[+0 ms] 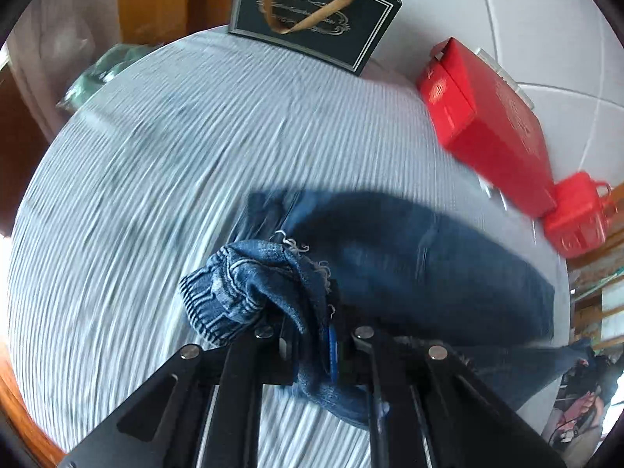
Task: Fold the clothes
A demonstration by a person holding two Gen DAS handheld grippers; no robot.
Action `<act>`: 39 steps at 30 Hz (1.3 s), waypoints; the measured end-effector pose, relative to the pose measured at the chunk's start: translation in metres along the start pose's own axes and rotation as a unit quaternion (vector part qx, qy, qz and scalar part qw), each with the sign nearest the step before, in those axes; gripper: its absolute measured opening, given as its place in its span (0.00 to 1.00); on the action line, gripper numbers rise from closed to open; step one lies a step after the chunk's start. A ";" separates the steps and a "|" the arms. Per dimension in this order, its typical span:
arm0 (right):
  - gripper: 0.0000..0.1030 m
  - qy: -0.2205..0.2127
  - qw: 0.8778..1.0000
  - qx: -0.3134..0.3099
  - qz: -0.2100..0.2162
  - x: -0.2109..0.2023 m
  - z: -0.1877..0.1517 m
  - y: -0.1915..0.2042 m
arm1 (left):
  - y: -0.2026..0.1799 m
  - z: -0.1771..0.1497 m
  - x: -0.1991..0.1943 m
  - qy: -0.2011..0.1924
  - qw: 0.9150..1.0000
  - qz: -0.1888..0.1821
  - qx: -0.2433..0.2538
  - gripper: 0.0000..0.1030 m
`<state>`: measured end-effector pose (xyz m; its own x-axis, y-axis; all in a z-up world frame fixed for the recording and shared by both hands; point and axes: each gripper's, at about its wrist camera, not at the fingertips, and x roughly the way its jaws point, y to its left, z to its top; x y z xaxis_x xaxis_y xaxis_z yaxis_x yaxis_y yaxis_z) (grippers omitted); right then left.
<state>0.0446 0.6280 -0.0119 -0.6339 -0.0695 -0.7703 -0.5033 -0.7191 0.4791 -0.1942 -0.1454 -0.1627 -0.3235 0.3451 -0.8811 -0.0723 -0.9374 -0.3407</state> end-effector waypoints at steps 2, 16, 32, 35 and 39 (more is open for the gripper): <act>0.07 0.012 1.000 -0.009 -0.018 0.031 0.026 0.025 | -0.012 0.029 0.022 0.011 1.000 0.013 0.001 0.10; 0.31 0.051 0.997 -0.029 -0.047 0.146 0.061 0.068 | -0.053 0.095 0.007 -0.041 0.994 0.076 0.061 1.00; 0.31 0.091 0.994 -0.026 -0.048 0.169 0.020 0.042 | -0.017 0.022 0.111 0.059 0.982 0.176 0.042 1.00; 0.39 0.088 0.992 -0.039 -0.086 0.190 0.024 0.054 | -0.018 0.024 0.114 0.052 0.982 0.178 0.047 1.00; 0.15 0.098 0.985 -0.080 -0.121 0.212 0.016 0.069 | -0.014 0.026 0.115 0.051 0.984 0.167 0.044 1.00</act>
<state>-0.1339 0.5745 -0.1351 -0.3743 -0.0038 -0.9273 -0.5160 -0.8300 0.2117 -0.2550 -0.0937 -0.2512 -0.2478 0.0158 -0.9687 -0.0607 -0.9982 -0.0008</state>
